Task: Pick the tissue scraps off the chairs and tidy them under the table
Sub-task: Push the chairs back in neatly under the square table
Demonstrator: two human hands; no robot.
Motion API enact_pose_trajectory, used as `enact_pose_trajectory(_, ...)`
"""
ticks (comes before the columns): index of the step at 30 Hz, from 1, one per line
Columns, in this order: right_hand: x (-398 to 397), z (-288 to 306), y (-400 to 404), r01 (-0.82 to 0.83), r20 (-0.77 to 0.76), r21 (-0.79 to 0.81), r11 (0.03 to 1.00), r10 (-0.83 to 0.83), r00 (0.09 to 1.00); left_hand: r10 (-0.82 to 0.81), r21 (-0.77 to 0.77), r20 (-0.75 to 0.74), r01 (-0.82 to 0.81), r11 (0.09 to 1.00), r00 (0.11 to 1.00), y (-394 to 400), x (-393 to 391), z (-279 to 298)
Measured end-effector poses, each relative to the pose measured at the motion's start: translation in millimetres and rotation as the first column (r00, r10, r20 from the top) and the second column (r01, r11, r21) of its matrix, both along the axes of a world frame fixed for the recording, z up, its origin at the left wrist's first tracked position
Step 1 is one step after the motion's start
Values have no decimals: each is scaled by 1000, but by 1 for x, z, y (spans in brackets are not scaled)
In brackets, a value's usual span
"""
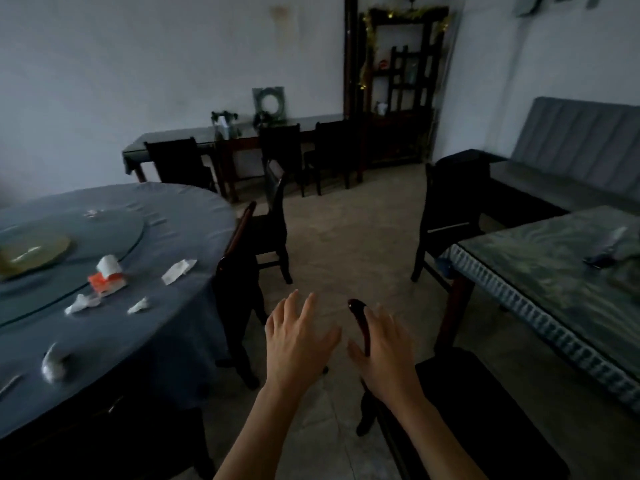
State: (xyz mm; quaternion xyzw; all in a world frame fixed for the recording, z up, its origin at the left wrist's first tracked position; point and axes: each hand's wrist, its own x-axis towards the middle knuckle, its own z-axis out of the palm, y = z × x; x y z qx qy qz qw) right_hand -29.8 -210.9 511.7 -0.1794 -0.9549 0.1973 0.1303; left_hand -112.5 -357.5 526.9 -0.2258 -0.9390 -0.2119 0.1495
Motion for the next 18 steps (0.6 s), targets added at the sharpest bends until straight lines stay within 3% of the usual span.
enact_pose_trajectory(8,-45,-21,82,291,-6,-125,949,-294,956,-251,-14,108,254,967,962,124,-73,-11)
enact_pose_trajectory(18,-19,-42,139,658,25,-170,733,-665,747,-581,10,266,600,800,770,242,-74,-36)
